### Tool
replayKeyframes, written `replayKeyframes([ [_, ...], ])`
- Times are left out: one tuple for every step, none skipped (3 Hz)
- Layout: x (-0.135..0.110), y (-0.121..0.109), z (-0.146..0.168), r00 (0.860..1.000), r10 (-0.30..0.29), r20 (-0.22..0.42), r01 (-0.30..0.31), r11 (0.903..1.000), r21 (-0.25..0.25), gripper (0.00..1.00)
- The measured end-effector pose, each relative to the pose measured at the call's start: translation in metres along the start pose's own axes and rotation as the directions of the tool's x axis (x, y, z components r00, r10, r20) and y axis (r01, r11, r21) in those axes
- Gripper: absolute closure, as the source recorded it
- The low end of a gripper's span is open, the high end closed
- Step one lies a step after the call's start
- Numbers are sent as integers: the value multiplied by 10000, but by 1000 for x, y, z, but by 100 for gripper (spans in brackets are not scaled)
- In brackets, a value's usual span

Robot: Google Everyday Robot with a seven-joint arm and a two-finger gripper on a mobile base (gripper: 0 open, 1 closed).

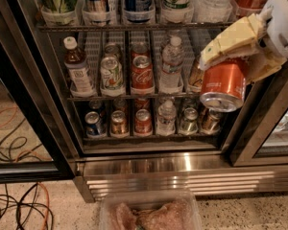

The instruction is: Pick coke can from top shelf of fridge

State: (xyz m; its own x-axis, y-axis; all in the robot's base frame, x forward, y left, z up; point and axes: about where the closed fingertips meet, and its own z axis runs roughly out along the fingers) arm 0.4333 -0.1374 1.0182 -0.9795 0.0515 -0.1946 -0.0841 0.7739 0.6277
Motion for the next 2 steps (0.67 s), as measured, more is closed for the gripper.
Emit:
replayKeyframes([
  [12,11,6,9988,-119,-466,100,9991,-410,100],
  [12,12,7,9989,-128,-451,109,9990,-432,100],
])
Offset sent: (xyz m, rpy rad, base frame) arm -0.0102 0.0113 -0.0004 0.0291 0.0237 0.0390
